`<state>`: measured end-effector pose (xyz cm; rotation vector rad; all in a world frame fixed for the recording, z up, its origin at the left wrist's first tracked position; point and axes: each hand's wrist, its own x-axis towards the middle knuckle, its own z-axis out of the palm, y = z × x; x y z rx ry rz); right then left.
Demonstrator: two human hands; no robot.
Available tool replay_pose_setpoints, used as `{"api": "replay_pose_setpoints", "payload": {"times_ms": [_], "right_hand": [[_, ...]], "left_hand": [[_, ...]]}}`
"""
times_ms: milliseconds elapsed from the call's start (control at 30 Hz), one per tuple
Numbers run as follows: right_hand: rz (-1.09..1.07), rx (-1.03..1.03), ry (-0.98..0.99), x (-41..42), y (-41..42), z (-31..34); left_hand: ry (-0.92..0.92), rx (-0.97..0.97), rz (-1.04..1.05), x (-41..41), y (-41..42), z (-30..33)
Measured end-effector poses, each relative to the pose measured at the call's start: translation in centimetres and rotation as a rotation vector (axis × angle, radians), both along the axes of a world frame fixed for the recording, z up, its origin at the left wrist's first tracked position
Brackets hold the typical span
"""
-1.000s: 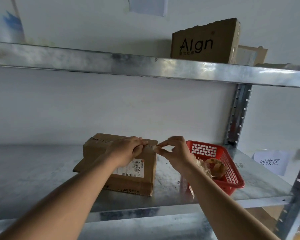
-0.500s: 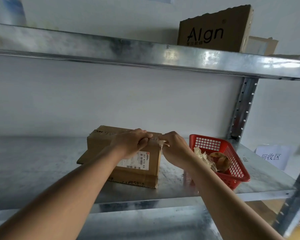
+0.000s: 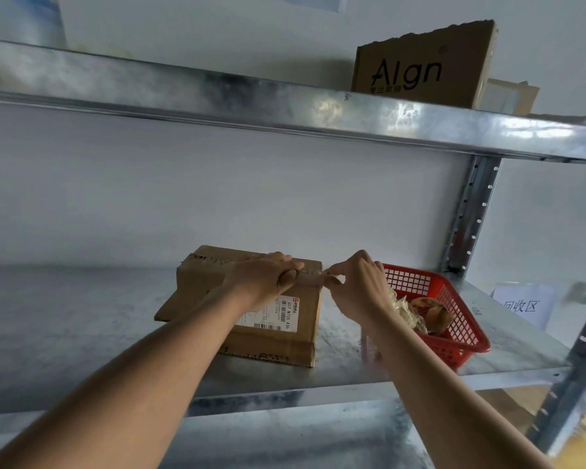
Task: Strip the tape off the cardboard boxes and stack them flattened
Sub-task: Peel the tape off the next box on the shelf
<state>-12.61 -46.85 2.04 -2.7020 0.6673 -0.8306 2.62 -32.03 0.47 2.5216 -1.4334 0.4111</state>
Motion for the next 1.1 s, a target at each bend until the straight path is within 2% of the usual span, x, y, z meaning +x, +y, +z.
{"api": "replay_pose_setpoints", "payload": {"times_ms": [300,533,667,833,1000,1100], "right_hand": [[-0.053,0.194,-0.222,-2.9,-1.4,0.1],[-0.018,0.207,-0.053,-4.0,-0.4,0.6],[-0.031,0.209,-0.021,-4.8,-0.3,0.4],[-0.05,0.2,0.072,-6.5,-0.5,0.5],[-0.084,0.189,-0.13,-8.5,-2.1,1.2],[-0.11,0.209,-0.203,-8.9,-4.0,1.0]], "left_hand": [[-0.004,-0.065,-0.006,0.4,-0.3,-0.3],[-0.019,-0.089,0.033,0.2,-0.3,-0.4],[-0.024,-0.08,0.071,-0.2,-0.3,-0.4],[-0.006,-0.146,0.046,-0.9,-0.6,-0.2],[-0.088,-0.142,0.082,-2.3,-1.8,-0.3],[-0.072,-0.11,0.083,-3.3,-2.3,-0.3]]}}
